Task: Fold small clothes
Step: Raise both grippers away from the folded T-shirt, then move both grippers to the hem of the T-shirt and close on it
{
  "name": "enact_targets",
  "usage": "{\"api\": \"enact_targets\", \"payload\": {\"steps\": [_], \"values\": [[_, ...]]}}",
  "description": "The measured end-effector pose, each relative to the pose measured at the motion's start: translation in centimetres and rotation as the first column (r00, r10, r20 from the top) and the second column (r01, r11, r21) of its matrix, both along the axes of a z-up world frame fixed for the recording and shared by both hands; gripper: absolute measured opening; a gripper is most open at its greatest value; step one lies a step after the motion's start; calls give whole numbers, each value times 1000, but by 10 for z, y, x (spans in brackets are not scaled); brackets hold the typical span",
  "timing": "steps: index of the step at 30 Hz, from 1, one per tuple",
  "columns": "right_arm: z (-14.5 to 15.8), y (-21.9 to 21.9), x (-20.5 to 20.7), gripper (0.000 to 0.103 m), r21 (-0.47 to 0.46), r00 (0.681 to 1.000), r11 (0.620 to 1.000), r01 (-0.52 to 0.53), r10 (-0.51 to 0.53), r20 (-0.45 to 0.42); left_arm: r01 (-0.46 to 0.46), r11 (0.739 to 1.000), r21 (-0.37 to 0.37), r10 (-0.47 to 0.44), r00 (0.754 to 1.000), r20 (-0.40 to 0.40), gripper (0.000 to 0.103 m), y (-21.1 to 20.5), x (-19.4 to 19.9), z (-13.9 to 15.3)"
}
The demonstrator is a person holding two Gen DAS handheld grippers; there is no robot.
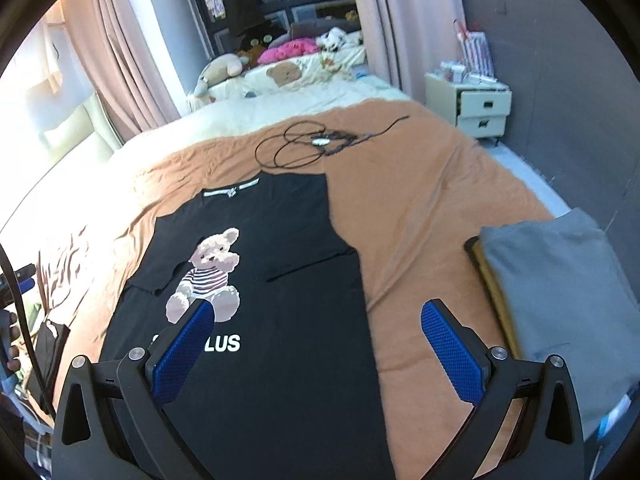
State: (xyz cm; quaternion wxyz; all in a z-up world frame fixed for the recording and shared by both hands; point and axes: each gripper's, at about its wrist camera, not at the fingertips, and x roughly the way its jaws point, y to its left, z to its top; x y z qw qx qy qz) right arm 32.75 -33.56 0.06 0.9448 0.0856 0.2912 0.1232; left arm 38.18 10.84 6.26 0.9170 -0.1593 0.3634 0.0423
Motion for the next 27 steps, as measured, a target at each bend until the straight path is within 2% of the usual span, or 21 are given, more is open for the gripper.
{"api": "enact_targets", "payload": {"steps": [4, 11, 15, 21, 27], "values": [[-4, -5, -31, 103, 1, 1000, 1000, 17, -17, 22, -26, 1000, 4, 25, 1000, 14, 103, 7, -38, 4], [-14, 3, -72, 103, -73, 999, 997, 28, -25, 42, -54, 998, 43, 52, 998, 33, 103, 20, -100, 5], [-23, 1, -84, 103, -59, 999, 998, 21, -18, 46, -69, 997, 34, 67, 997, 42, 103, 30, -131, 0], [-42, -10, -99, 103, -43, 999, 998, 36, -34, 34, -90, 996, -5, 90, 996, 19, 103, 47, -162, -22], [-63, -20, -108, 103, -25, 1000, 1000, -2, 2, -25, -72, 997, -23, 72, 997, -25, 103, 52, -189, -62]]}}
